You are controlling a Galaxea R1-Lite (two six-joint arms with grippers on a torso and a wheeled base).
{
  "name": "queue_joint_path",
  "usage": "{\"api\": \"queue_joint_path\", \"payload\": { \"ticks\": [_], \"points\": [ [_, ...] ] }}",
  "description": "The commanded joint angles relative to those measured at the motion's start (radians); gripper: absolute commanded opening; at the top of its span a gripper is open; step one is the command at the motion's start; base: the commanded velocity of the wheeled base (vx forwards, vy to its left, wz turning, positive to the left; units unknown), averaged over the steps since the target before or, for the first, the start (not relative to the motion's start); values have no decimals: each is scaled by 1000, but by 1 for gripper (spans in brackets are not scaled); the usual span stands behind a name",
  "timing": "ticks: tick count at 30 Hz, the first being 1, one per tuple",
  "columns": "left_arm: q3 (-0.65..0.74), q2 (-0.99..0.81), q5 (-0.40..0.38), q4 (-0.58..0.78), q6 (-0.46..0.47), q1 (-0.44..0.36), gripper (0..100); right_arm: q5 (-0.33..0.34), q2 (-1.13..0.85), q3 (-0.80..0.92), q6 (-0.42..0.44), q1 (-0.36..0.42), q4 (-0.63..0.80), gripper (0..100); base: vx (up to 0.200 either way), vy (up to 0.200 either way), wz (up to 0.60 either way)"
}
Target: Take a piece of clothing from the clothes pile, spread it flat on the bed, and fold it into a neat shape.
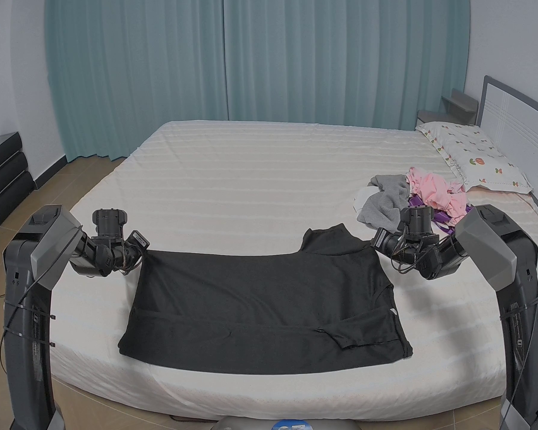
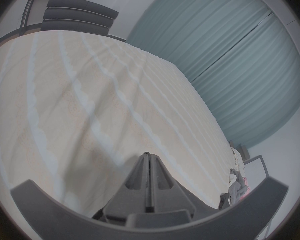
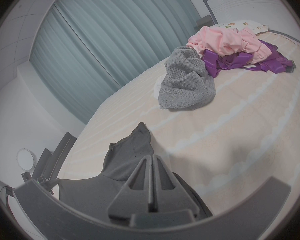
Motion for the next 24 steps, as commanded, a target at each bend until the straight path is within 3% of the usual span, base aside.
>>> {"api": "queue_joint_path", "payload": {
  "ticks": [1,5,12,24],
  "points": [
    [3,-20,1,-1,-1,5,0,3,-31,20,5,-12,-10,0,0,0,0],
    [23,-54,1,-1,-1,9,0,51,-79,109,31,-27,-62,0,0,0,0],
    [39,-75,1,-19,1,24,0,54,-87,184,35,-35,-159,0,0,0,0],
    [45,-71,-3,-38,2,23,0,54,-111,204,57,-41,-162,0,0,0,0]
  ]
}}
